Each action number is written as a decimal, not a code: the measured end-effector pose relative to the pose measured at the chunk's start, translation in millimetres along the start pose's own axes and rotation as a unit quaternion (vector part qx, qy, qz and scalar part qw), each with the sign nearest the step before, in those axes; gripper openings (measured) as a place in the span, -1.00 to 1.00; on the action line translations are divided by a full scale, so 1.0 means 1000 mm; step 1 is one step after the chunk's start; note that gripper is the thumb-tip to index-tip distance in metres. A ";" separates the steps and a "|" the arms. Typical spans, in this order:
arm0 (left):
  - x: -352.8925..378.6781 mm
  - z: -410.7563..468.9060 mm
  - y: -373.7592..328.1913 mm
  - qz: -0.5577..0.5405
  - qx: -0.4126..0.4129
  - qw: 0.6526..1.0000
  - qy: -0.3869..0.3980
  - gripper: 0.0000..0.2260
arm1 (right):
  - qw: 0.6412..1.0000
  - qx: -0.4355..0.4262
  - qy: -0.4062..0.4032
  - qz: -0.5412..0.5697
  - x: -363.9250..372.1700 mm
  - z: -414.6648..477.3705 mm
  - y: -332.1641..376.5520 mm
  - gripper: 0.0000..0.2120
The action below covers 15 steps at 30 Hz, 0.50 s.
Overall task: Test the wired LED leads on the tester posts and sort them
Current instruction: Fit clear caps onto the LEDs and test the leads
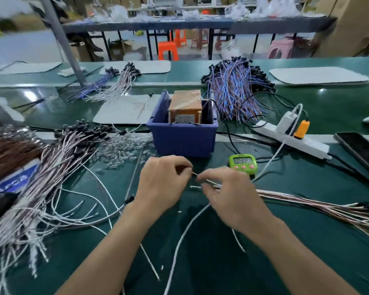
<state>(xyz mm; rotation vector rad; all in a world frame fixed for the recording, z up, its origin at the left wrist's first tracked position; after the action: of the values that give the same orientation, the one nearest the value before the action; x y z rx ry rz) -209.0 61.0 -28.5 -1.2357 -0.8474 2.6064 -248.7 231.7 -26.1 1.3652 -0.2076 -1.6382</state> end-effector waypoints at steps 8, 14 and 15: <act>-0.094 0.019 0.116 0.223 -0.114 0.966 -0.060 -0.81 | 0.987 -0.050 0.151 0.032 0.123 0.065 0.097 -0.74; -0.116 0.027 0.178 0.291 -0.207 0.931 -0.076 -0.42 | 0.977 -0.060 0.202 -0.014 0.189 0.099 0.136 -0.72; -0.117 0.029 0.185 0.290 -0.222 0.928 -0.074 -0.47 | 0.978 -0.059 0.199 -0.014 0.198 0.102 0.143 -0.73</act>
<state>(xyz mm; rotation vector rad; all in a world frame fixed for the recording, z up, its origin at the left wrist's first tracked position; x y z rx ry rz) -133.2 -146.1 -35.3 -1.6246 -1.3333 3.1081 -238.5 -32.9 -29.5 1.5739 0.1424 -1.3418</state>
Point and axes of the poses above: each hand's wrist, its own z-axis towards the middle knuckle, its own x-axis out of the palm, y = z × x, the point moved 2 cm from there along z, towards the middle knuckle, and after that the axes turned 12 degrees about -y, right-handed, at the moved point
